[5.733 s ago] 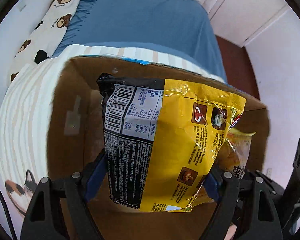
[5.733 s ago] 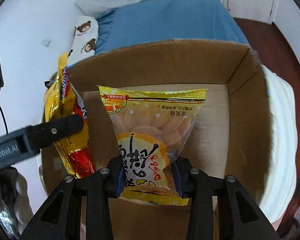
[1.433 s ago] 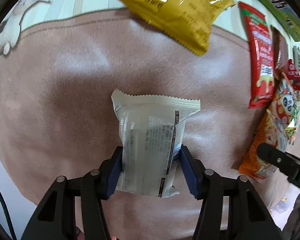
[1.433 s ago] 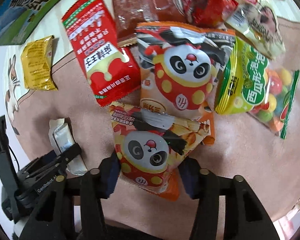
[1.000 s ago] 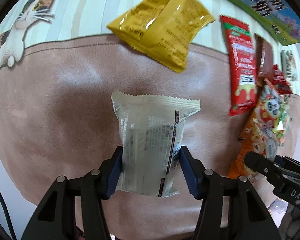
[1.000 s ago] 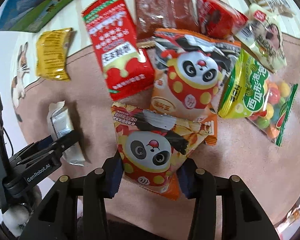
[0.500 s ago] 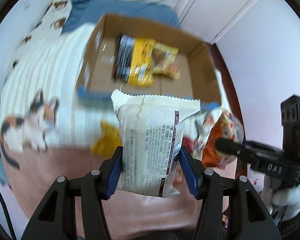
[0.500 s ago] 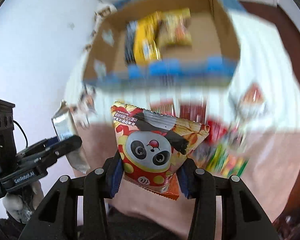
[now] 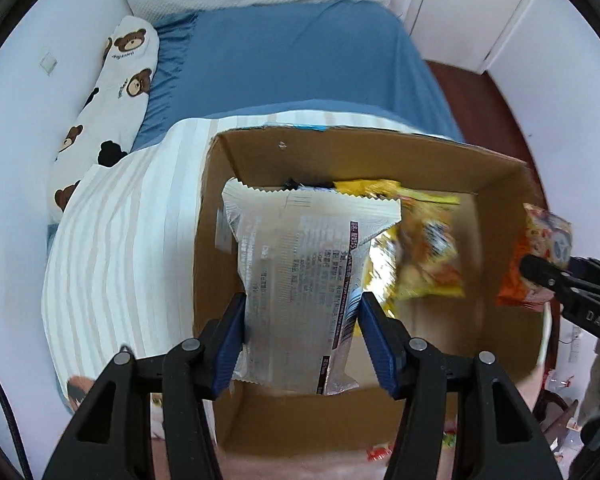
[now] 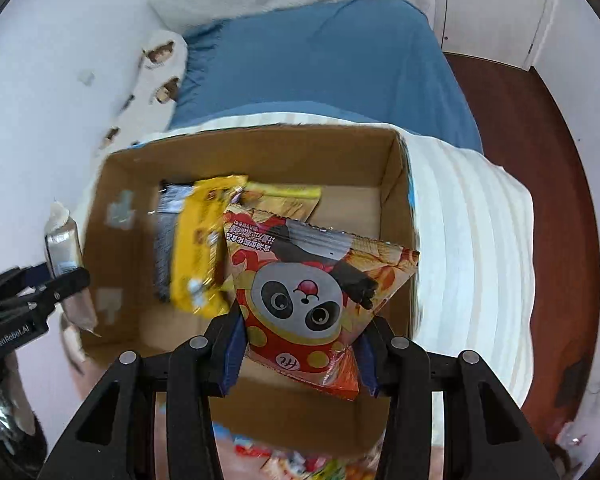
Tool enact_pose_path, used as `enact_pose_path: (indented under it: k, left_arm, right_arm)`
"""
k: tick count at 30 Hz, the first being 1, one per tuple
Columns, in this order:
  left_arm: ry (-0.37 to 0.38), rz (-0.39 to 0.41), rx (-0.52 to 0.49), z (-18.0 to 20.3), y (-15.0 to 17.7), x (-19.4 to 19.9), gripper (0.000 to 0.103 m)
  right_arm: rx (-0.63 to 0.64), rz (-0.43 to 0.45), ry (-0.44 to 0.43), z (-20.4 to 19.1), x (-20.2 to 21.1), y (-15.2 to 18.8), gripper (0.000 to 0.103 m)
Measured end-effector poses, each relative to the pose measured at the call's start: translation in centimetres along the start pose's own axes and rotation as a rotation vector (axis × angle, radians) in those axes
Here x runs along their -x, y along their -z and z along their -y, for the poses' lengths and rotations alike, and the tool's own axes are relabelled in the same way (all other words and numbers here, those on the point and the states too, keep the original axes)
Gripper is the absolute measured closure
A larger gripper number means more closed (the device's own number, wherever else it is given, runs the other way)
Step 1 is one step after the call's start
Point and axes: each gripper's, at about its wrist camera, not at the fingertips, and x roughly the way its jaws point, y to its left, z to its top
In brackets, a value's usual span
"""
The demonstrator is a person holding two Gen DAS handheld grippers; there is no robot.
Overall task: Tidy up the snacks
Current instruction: 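Carry the white bar and panda bag into the box and release both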
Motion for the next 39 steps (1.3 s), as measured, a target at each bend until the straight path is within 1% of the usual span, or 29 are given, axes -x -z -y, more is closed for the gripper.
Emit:
enact_pose_path:
  k: [1, 3, 5, 7, 9, 10, 11, 12, 13, 14, 15, 19, 22, 24, 27, 31, 33, 37, 39]
  left_arm:
    - [-0.006, -0.025, -0.001, -0.2, -0.8, -1.3, 0.050]
    - [-0.003, -0.047, -0.004, -0.1, -2.1, -2.6, 0.049]
    - [-0.014, -0.053, -0.003, -0.1, -2.9, -3.4, 0.048]
    - [-0.026, -0.052, -0.009, -0.2, -3.9, -4.2, 0.048]
    - [-0.037, -0.051, -0.017, -0.1, -4.4, -4.6, 0.048]
    - [-0.040, -0.055, -0.019, -0.2, -4.8, -4.9, 0.048]
    - [-0.044, -0.059, -0.013, -0.2, -5.1, -5.1, 0.047]
    - [-0.045, -0.064, -0.006, -0.3, -5.3, -5.4, 0.046]
    - [-0.044, -0.070, 0.004, -0.5, -5.6, -5.6, 0.035]
    - [-0.048, -0.072, 0.010, -0.6, -5.7, -5.8, 0.016]
    - [-0.050, -0.067, 0.013, -0.7, -5.8, -5.8, 0.012]
    - [-0.041, -0.045, 0.030, -0.8, -5.6, -5.7, 0.010]
    - [-0.034, -0.038, 0.042, -0.9, -5.3, -5.3, 0.010]
    - [-0.018, -0.024, 0.050, -0.8, -4.9, -4.9, 0.010]
    - [-0.011, 0.023, 0.050, -0.2, -4.1, -3.7, 0.010]
    - [-0.019, 0.108, 0.046, 0.5, -2.4, -1.3, 0.010]
    - [-0.023, 0.158, 0.050, 0.8, -0.9, 0.1, 0.010]
    - [-0.006, 0.216, 0.056, 1.4, 2.1, 2.4, 0.010]
    - [-0.013, 0.248, 0.054, 1.8, 3.8, 3.5, 0.010]
  right_arm:
    - [-0.004, -0.005, 0.014, 0.0, -0.9, -0.8, 0.054]
    - [0.002, -0.024, 0.042, -0.1, -2.4, -2.2, 0.054]
    - [0.005, -0.033, 0.060, 0.1, -3.8, -3.1, 0.054]
    - [0.002, -0.036, 0.077, 0.4, -4.4, -3.2, 0.054]
    - [-0.010, -0.047, 0.095, 0.8, -5.5, -3.7, 0.051]
    - [-0.018, -0.058, 0.106, 1.0, -6.0, -3.9, 0.047]
    - [-0.025, -0.062, 0.111, 1.3, -6.4, -4.1, 0.031]
    - [-0.037, -0.066, 0.107, 1.5, -7.0, -4.3, 0.025]
    - [-0.046, -0.067, 0.082, 1.8, -7.2, -4.3, 0.023]
    - [-0.055, -0.070, 0.075, 2.0, -7.5, -4.3, 0.022]
    - [-0.055, -0.068, 0.075, 2.0, -7.5, -4.3, 0.021]
    - [-0.054, -0.060, 0.082, 1.6, -7.9, -4.3, 0.016]
    - [-0.059, -0.051, 0.079, 1.4, -7.7, -4.3, 0.014]
    - [-0.063, -0.049, 0.065, 1.3, -7.4, -4.2, 0.009]
    - [-0.070, -0.033, 0.058, 1.4, -6.5, -3.6, 0.009]
    - [-0.072, -0.001, 0.050, 1.2, -5.3, -2.1, 0.009]
    - [-0.071, 0.030, 0.053, 1.0, -4.4, -1.0, 0.009]
    - [-0.075, 0.090, 0.048, 0.6, -2.4, 1.7, 0.009]
    - [-0.069, 0.118, 0.053, 0.1, -1.5, 3.0, 0.009]
